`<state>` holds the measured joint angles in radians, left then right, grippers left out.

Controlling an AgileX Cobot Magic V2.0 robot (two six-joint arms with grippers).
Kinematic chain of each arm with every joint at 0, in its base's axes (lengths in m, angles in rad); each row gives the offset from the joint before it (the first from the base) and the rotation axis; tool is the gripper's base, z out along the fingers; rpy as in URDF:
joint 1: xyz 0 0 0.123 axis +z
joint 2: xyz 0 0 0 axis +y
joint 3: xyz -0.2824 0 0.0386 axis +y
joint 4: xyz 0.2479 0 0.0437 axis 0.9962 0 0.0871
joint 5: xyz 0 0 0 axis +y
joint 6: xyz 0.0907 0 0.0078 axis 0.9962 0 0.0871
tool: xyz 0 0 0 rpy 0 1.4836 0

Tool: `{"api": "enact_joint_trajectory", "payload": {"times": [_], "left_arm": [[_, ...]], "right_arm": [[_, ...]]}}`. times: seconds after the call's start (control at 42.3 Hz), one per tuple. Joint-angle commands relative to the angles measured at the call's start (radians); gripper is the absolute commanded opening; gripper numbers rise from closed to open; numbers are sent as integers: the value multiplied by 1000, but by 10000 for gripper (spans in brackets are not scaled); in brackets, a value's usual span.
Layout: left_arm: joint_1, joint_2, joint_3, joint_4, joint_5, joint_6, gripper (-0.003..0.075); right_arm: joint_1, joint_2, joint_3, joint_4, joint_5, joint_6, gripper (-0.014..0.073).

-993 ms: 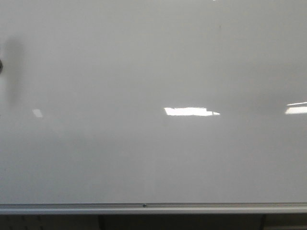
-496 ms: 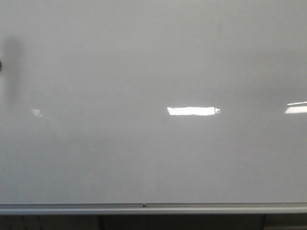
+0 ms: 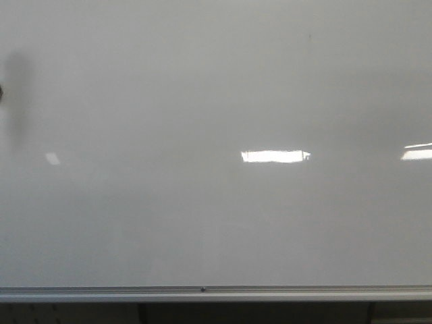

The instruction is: Write number 1 on whiteboard

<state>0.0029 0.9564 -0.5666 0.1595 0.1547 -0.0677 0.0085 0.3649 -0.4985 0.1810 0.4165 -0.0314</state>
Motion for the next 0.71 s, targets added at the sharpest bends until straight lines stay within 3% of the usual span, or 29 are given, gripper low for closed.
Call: {"api": "enact_joint_trajectory", "payload": {"times": [0.0, 0.449, 0.686], "left_arm": [[1, 95, -66, 13, -111, -10, 565], [-62, 492, -230, 4, -181, -10, 565], [-57, 597, -295, -12, -211, -10, 565]], "right_arm": [[2, 15, -35, 5, -81, 1, 497], [2, 15, -35, 5, -82, 1, 497], [2, 15, -35, 5, -76, 1, 497]]}}
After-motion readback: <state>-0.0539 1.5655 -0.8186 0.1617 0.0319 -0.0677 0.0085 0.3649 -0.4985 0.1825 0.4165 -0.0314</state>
